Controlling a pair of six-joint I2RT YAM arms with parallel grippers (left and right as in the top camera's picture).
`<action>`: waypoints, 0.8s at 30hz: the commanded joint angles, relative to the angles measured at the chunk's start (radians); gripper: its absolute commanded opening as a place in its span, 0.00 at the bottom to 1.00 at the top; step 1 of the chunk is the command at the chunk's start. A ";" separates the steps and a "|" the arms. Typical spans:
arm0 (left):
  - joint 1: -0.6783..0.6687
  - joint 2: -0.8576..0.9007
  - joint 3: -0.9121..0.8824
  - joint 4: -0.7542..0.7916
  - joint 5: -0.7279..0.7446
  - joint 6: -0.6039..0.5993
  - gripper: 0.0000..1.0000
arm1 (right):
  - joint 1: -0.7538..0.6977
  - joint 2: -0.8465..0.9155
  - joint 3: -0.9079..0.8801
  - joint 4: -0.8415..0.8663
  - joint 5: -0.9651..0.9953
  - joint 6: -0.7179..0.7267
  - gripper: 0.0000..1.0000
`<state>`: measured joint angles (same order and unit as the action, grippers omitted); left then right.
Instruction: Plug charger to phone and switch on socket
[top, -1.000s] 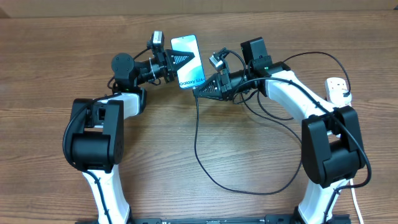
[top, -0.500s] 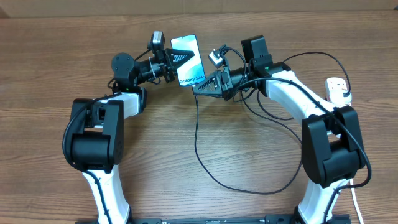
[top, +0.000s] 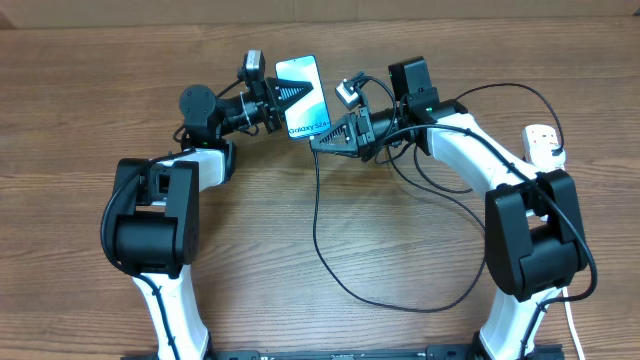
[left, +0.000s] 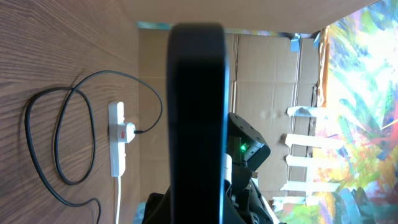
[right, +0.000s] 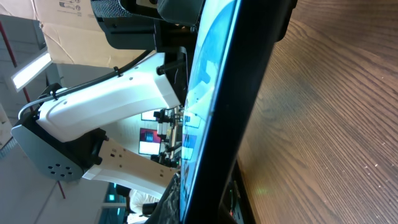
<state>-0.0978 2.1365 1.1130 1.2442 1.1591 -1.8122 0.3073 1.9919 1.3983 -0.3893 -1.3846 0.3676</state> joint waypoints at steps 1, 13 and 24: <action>-0.033 0.001 0.005 0.010 0.084 0.055 0.04 | -0.013 -0.002 0.016 0.023 -0.058 -0.005 0.04; -0.032 0.001 0.005 0.010 0.081 0.062 0.05 | -0.023 -0.002 0.016 0.044 -0.101 -0.004 0.04; -0.033 0.001 0.005 0.010 0.080 0.061 0.04 | -0.023 -0.002 0.016 0.052 -0.042 0.004 0.04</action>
<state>-0.1043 2.1365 1.1156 1.2465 1.1484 -1.8118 0.2962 2.0041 1.3979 -0.3649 -1.4239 0.3721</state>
